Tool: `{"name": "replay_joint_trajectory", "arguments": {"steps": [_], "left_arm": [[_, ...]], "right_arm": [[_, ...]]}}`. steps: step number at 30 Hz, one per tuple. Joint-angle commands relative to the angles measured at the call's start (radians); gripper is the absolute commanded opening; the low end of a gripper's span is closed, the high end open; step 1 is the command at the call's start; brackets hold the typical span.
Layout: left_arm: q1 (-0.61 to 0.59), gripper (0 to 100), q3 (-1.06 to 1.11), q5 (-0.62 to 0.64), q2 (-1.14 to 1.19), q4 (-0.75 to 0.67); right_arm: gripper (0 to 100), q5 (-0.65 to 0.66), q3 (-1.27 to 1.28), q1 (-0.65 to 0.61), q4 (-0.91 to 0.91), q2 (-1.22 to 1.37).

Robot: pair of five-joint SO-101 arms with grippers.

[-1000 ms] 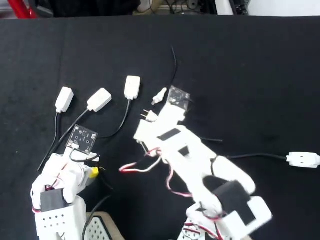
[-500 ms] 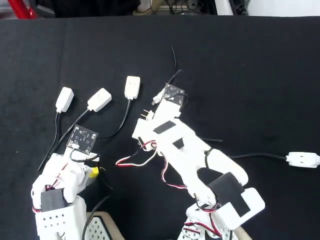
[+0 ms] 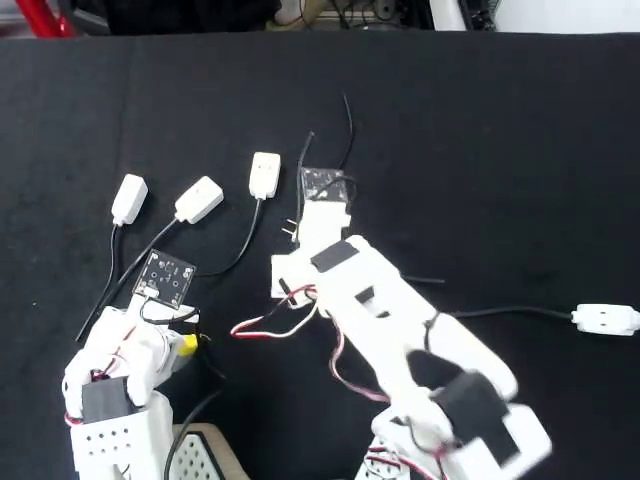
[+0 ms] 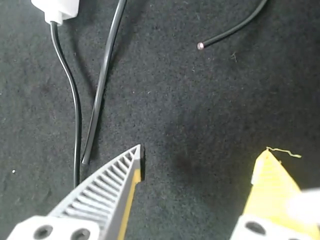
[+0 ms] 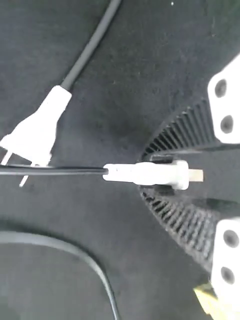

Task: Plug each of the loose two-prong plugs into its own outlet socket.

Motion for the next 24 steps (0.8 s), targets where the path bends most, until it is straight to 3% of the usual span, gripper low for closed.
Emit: {"name": "replay_joint_trajectory", "arguments": {"steps": [1,5,11,16,24], "left_arm": [[0.064,34,-0.013,-0.014,-0.002,-0.012],[0.142,34,-0.079,0.054,-0.002,0.038],[0.364,34,-0.200,0.241,-0.002,0.091],[0.453,34,-0.236,0.336,-0.002,0.005],[0.464,35,-0.229,0.499,-0.002,-0.181]], "right_arm": [[1.1,0.017,0.030,-0.011,0.011,-0.182],[1.1,0.015,0.077,-0.014,0.000,-0.367],[1.1,0.014,0.306,-0.117,-0.164,-0.661],[1.1,0.006,0.473,-0.129,-0.242,-0.918],[1.1,-0.084,0.503,-0.189,-0.115,-1.067]]}}
